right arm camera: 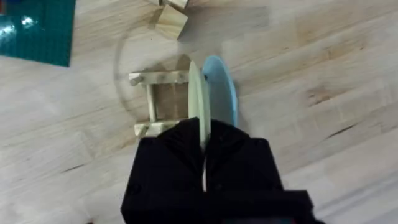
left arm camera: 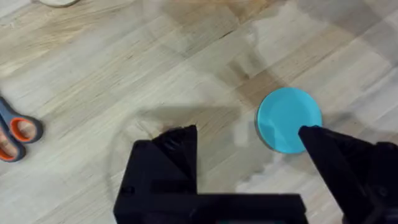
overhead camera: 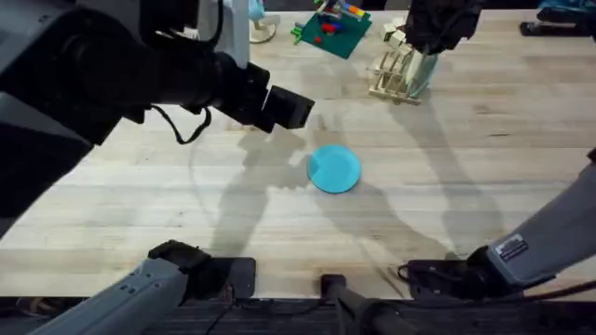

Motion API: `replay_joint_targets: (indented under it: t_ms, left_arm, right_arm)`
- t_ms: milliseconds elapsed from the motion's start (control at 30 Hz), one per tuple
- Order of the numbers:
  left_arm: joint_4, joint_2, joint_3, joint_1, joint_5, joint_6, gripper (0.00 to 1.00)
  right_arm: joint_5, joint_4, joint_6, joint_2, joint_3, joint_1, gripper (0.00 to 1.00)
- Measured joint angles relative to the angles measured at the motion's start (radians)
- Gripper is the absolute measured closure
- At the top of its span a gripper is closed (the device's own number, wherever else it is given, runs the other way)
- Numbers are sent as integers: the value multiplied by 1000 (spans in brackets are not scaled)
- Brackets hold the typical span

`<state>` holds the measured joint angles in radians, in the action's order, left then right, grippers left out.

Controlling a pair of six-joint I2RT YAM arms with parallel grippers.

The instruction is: Pick up the plates from the table one by one and place each into a slot on the dish rack.

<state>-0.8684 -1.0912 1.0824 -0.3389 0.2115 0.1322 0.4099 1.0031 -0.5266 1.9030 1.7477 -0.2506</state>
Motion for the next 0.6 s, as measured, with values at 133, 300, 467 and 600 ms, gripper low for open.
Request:
replay_joint_targets:
  t_ms: [133,300,467,600]
  left_arm:
    - [0,0,0,0,0,0,7]
    - [0,0,0,0,0,0,7]
    - [0,0,0,0,0,0,8]
    - [0,0,0,0,0,0,7]
  right_arm:
    - [0,-10,0,17,0,3,970]
    - [-1,-14,0,28,0,5,970]
    - [-4,-15,0,29,0,6,970]
    - [-4,-15,0,29,0,6,968]
